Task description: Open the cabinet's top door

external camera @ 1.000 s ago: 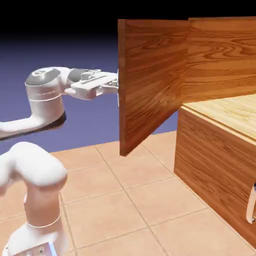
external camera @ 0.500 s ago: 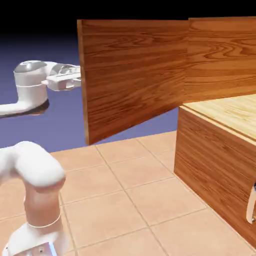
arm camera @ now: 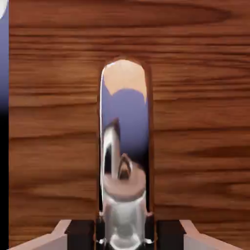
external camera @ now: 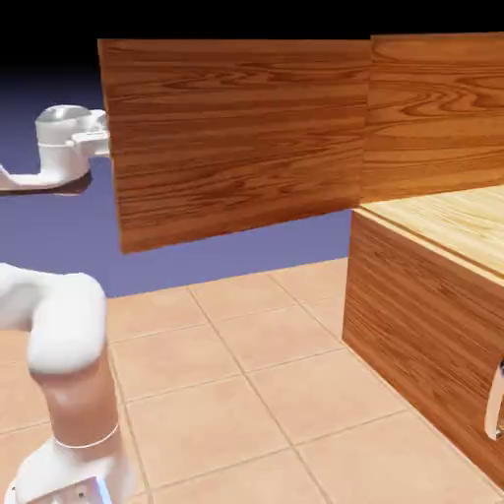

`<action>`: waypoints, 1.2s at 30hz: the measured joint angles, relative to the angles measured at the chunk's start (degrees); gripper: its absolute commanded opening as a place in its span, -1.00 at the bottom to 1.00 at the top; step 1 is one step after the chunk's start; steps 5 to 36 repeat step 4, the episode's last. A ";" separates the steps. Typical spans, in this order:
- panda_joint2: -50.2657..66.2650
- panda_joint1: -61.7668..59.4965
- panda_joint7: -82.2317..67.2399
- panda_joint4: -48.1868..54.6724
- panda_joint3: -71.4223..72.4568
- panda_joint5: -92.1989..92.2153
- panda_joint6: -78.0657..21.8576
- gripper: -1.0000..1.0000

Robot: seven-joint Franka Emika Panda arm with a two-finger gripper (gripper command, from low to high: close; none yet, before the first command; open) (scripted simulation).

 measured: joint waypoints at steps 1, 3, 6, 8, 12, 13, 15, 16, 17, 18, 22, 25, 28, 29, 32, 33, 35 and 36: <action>0.10 -2.08 -0.24 2.00 1.40 0.52 -1.20 -1.00; 0.06 -6.23 -0.90 6.01 4.06 1.44 -3.53 -1.00; -0.06 -8.30 -1.29 8.04 5.33 1.85 -4.68 -1.00; -0.06 -8.30 -1.29 8.04 5.33 1.85 -4.68 -1.00; -0.06 -8.30 -1.29 8.04 5.33 1.85 -4.68 -1.00; -0.06 -8.30 -1.29 8.04 5.33 1.85 -4.68 -1.00; -0.06 -8.30 -1.29 8.04 5.33 1.85 -4.68 -1.00; -0.06 -8.30 -1.29 8.04 5.33 1.85 -4.68 -1.00; -0.06 -8.30 -1.29 8.04 5.33 1.85 -4.68 -1.00; -0.06 -8.30 -1.29 8.04 5.33 1.85 -4.68 -1.00; -0.06 -8.30 -1.29 8.04 5.33 1.85 -4.68 -1.00; -0.06 -8.30 -1.29 8.04 5.33 1.85 -4.68 -1.00; -0.06 -8.30 -1.29 8.04 5.33 1.85 -4.68 -1.00; -0.06 -8.30 -1.29 8.04 5.33 1.85 -4.68 -1.00; -0.06 -8.30 -1.29 8.04 5.33 1.85 -4.68 -1.00; -0.06 -8.30 -1.29 8.04 5.33 1.85 -4.68 -1.00; -0.06 -8.30 -1.29 8.04 5.33 1.85 -4.68 -1.00; -0.06 -8.30 -1.29 8.04 5.33 1.85 -4.68 -1.00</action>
